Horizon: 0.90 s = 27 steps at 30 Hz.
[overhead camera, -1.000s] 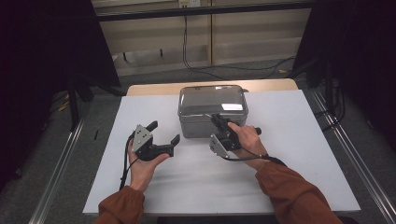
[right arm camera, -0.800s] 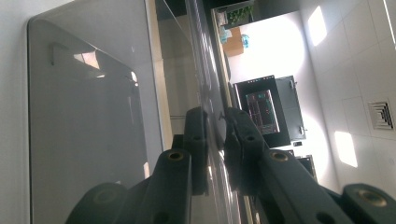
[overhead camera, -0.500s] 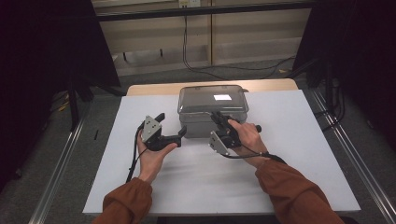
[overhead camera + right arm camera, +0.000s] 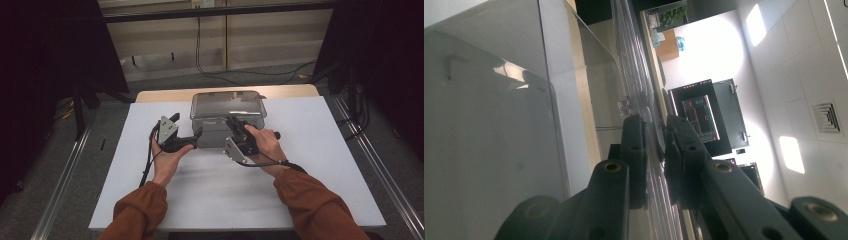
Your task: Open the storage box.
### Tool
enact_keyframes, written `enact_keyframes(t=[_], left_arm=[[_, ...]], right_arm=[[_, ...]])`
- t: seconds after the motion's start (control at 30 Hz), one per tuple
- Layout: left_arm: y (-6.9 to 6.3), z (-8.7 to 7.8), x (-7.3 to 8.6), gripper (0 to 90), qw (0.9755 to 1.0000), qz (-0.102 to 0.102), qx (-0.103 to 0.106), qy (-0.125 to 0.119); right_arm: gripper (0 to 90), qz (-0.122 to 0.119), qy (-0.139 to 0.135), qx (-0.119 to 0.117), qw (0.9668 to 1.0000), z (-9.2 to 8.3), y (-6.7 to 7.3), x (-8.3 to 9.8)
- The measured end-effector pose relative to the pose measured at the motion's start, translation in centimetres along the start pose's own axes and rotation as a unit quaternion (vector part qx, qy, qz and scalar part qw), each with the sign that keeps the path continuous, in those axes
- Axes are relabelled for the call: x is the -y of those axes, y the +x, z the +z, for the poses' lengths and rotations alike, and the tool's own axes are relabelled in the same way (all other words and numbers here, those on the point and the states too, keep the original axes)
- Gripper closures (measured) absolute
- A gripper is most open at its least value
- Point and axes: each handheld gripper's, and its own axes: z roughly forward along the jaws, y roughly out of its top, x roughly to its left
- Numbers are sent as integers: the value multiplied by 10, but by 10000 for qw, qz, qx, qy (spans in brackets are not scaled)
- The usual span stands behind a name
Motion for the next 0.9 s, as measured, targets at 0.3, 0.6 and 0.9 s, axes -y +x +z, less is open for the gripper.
enact_keyframes(t=[0.3,0.6,0.9], left_arm=[[1,6,3,152,9997,205,-98,14],[5,6,-1,348,9993,321,-127,-126],[-1,9,-3,467,9978,647,92,-141]], right_arm=[[781,116,-14,6,9999,2,-1,1],[755,252,23,-62,9997,3,1,0],[582,874,32,-96,9961,1,-4,9]])
